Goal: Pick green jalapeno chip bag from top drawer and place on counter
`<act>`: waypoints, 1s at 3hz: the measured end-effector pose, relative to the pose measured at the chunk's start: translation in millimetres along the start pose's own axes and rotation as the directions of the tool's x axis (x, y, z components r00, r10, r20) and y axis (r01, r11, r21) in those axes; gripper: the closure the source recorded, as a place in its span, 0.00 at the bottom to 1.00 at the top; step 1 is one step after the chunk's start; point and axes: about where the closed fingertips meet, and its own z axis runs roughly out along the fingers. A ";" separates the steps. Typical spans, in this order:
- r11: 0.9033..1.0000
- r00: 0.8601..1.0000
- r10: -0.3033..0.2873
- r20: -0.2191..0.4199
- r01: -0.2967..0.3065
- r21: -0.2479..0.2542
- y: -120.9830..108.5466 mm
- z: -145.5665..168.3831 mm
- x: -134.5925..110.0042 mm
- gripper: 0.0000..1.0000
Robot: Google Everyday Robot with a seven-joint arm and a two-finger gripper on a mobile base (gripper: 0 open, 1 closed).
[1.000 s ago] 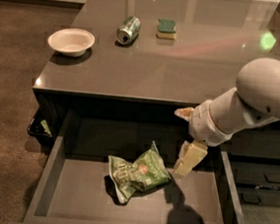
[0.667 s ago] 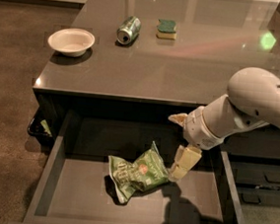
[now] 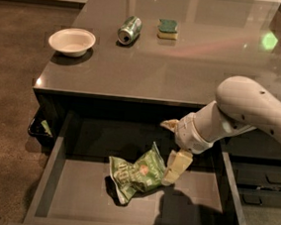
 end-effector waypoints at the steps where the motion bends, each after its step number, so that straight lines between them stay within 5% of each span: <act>1: 0.999 0.999 -0.014 0.038 0.016 -0.049 2.0 35.0 4.6 0.00; 3: 0.995 0.997 -0.016 0.081 0.024 -0.098 10.2 61.4 8.1 0.00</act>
Offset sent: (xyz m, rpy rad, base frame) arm -0.0123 0.0361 -0.0778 0.1181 0.1035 0.1026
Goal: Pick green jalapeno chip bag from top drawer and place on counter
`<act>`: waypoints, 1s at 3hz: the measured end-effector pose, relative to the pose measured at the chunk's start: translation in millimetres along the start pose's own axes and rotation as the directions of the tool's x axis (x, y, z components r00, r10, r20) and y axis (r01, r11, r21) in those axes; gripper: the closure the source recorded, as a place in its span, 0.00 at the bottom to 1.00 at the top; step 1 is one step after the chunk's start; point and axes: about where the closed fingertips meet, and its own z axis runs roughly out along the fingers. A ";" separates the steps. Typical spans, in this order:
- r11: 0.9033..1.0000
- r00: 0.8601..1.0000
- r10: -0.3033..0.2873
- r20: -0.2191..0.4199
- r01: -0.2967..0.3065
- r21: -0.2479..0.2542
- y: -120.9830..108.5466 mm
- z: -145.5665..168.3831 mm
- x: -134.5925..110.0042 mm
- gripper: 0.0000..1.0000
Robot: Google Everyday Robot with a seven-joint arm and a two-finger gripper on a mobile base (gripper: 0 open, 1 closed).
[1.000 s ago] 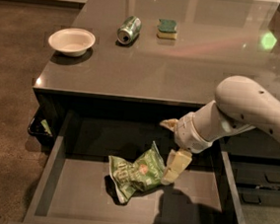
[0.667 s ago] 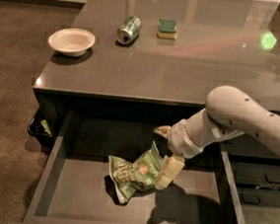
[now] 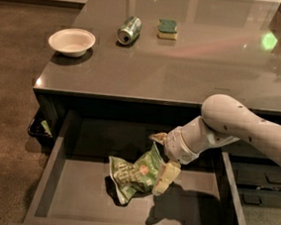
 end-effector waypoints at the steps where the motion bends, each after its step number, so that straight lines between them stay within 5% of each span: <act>1: 0.998 1.000 -0.010 0.018 0.011 -0.057 -1.4 25.2 -0.2 0.00; 2: 0.992 0.999 -0.018 0.047 0.023 -0.124 0.5 53.1 1.5 0.19; 3: 0.992 0.999 -0.015 0.049 0.021 -0.128 1.0 55.0 2.4 0.41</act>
Offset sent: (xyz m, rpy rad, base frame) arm -0.0051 0.0479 -0.0689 0.0716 0.1449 0.1483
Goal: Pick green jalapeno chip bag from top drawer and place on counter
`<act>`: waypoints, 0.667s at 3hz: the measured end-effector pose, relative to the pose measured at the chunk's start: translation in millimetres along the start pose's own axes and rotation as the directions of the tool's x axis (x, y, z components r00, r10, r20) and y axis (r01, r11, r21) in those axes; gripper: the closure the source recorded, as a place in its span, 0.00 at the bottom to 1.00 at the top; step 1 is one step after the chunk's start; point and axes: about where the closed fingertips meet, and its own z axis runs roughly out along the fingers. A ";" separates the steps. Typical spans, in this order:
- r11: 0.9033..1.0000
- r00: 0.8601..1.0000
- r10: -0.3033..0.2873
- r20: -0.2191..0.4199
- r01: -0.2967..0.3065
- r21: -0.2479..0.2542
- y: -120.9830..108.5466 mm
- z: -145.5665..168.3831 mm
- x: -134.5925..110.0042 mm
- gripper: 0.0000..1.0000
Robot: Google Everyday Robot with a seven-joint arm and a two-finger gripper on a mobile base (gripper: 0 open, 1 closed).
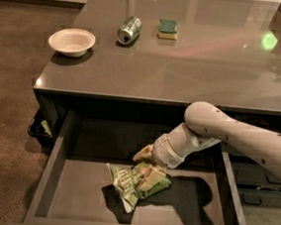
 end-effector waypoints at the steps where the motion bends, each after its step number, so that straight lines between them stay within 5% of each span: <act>1: 1.000 1.000 0.000 0.000 0.000 0.000 0.0 0.0 0.0 0.65; 2: 1.000 1.000 0.000 0.000 0.000 0.000 0.0 0.0 -0.1 0.88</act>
Offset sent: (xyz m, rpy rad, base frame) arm 0.0000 0.0000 0.0000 0.0000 0.0000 0.0000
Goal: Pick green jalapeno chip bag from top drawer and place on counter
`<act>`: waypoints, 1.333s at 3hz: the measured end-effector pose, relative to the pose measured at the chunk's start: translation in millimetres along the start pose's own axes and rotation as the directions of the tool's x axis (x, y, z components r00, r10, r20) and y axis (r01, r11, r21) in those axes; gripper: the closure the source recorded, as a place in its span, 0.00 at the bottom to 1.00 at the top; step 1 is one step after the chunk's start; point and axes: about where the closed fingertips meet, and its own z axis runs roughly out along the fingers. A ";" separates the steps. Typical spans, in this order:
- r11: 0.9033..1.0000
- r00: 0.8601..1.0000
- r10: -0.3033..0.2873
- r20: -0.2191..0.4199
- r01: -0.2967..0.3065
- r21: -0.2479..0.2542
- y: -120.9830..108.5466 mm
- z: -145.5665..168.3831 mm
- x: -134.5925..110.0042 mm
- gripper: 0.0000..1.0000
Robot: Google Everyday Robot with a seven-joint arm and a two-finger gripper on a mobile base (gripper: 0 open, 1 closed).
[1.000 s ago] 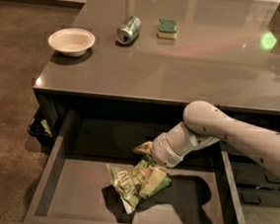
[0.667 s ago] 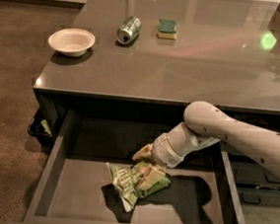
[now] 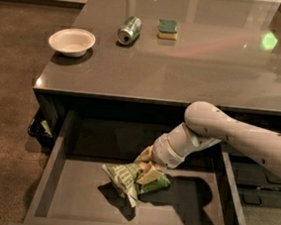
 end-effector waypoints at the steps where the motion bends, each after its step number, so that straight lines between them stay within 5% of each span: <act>1: 0.999 0.999 -0.039 -0.019 0.039 0.006 -11.4 -25.1 -25.5 1.00; 2: 0.991 0.990 -0.124 -0.063 0.126 0.035 -29.7 -75.4 -83.6 1.00; 3: 0.970 0.967 -0.214 -0.136 0.226 0.084 -52.4 -121.8 -139.4 1.00; 4: 0.940 0.949 -0.253 -0.189 0.287 0.186 -65.7 -167.6 -168.3 1.00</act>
Offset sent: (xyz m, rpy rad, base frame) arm 0.0740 0.0374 0.2191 -0.0661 -0.2579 0.1308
